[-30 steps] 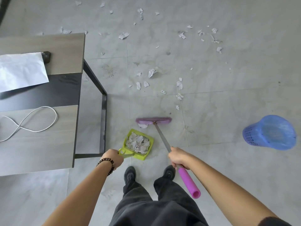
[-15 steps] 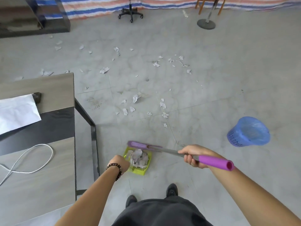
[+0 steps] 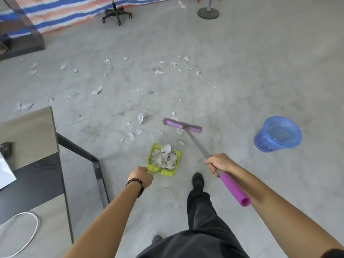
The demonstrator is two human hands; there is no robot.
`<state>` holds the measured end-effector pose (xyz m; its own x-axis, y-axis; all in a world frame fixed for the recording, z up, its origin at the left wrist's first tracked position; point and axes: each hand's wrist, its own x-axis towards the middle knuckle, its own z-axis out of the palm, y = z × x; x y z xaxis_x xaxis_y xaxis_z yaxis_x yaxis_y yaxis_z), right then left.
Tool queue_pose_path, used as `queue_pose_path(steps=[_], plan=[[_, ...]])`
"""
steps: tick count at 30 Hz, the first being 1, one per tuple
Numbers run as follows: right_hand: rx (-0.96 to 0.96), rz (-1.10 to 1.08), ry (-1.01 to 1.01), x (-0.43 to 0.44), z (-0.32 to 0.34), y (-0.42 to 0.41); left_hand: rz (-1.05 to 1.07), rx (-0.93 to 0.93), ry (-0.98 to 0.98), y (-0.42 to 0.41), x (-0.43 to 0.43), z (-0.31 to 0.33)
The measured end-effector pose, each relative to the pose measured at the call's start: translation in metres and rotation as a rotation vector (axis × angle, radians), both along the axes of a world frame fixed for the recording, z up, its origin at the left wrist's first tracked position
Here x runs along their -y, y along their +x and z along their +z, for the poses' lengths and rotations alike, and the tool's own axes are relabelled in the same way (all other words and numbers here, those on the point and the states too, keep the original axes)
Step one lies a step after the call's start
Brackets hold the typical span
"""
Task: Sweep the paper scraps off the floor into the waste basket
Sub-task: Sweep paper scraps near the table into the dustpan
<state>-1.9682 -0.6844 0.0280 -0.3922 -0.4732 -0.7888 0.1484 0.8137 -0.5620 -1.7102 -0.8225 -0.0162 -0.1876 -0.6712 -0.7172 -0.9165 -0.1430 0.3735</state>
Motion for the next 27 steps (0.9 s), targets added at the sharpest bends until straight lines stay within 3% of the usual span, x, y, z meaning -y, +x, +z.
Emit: queue_pose_path(steps=[8,16,22,27], plan=[[-0.135,0.194,0.020,0.125,-0.050,-0.134,0.163,0.086,0.083,-0.092,0.060,-0.021],[-0.104,0.415,0.121,0.227,-0.117,-0.202,0.371,0.164,0.144,-0.138,0.089,-0.031],[-0.001,0.542,0.390,0.187,-0.141,-0.180,0.356,0.195,0.190,-0.135,0.097,-0.024],[-0.128,0.666,0.449,0.121,-0.120,-0.188,0.269,0.178,0.211,-0.135,0.109,-0.027]])
